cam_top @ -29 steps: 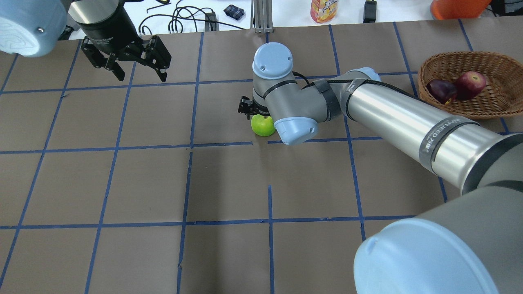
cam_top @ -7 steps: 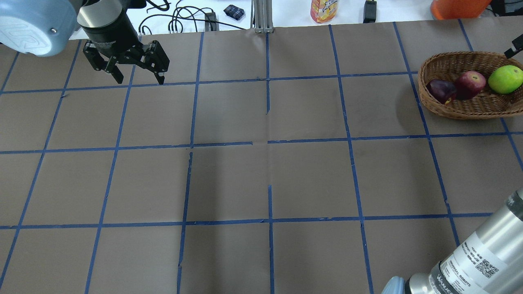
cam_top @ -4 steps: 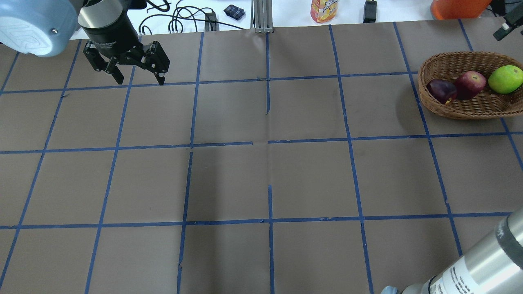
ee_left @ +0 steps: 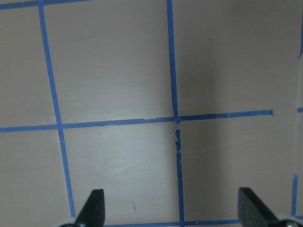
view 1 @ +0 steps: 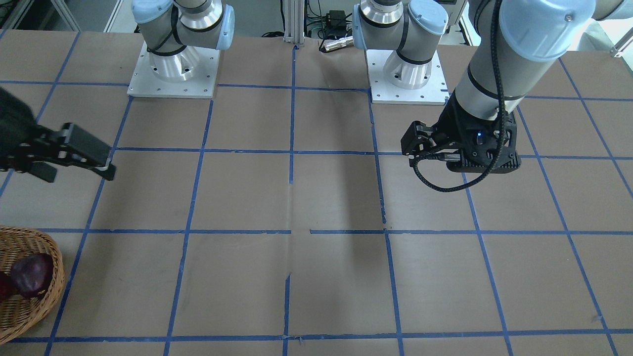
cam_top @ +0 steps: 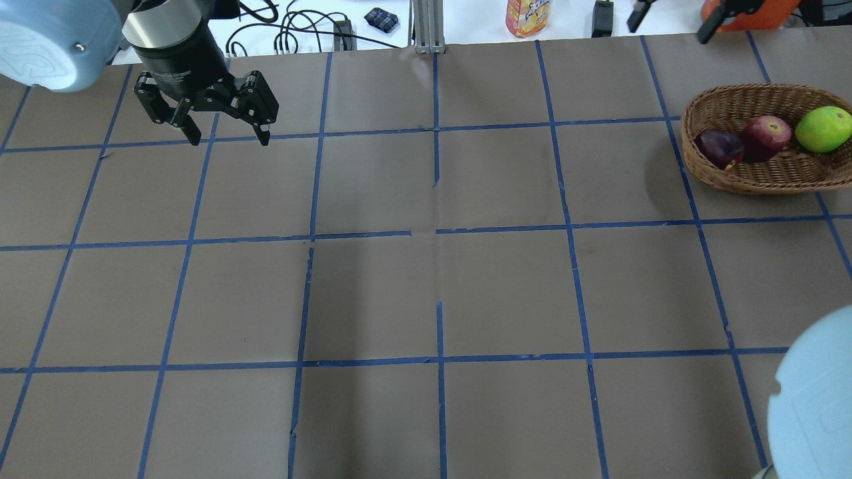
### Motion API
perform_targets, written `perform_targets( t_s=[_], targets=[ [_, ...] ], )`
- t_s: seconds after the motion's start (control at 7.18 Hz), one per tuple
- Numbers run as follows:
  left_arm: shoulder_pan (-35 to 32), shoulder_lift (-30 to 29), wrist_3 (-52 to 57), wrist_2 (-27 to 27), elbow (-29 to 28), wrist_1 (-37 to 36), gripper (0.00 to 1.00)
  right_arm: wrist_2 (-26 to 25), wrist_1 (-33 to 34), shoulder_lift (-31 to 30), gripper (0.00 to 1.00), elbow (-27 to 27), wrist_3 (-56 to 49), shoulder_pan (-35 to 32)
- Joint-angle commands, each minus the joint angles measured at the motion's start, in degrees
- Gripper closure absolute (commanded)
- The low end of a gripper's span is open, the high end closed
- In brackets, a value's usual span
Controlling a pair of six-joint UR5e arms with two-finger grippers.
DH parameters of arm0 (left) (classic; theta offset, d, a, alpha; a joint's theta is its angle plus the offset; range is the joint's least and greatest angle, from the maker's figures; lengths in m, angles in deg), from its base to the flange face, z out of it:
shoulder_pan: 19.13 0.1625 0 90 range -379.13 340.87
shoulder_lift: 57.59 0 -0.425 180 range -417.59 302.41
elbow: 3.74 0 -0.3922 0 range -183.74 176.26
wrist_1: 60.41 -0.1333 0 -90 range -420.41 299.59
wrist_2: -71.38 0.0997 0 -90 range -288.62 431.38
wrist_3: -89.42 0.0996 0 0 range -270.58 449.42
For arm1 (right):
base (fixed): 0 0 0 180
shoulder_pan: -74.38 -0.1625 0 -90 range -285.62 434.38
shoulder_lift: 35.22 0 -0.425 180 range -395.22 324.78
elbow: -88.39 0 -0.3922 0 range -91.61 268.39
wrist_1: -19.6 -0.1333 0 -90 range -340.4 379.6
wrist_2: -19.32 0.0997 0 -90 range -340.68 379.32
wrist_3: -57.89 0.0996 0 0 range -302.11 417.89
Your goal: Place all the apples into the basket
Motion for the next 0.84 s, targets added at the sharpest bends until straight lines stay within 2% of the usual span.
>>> perform_targets(
  t_s=[0.0, 0.14, 0.28, 0.56, 0.7],
  targets=[
    [-0.99, 2.13, -1.95, -3.44, -0.02, 2.4, 0.0, -3.62, -0.73, -1.73, 0.02, -4.81, 8.91, -7.94],
    [-0.64, 2.23, -1.44, -3.73, 0.24, 2.32, 0.0, -3.63, -0.03, -4.7, 0.09, -9.81, 8.09, -8.05],
    [-0.55, 2.23, -1.26, -3.74, 0.07, 2.05, 0.0, -3.02, 3.54, -7.86, 0.11, -15.43, 7.38, -8.14],
    [-0.29, 2.75, -1.08, -3.83, -0.02, 1.88, 0.0, -2.93, 11.89, -12.88, 0.04, -23.97, 6.76, -8.14],
    [-0.2, 2.84, -0.56, -3.83, -0.45, 1.62, 0.0, -3.01, 16.71, -13.25, 0.01, -25.23, 6.85, -8.14]
  ],
)
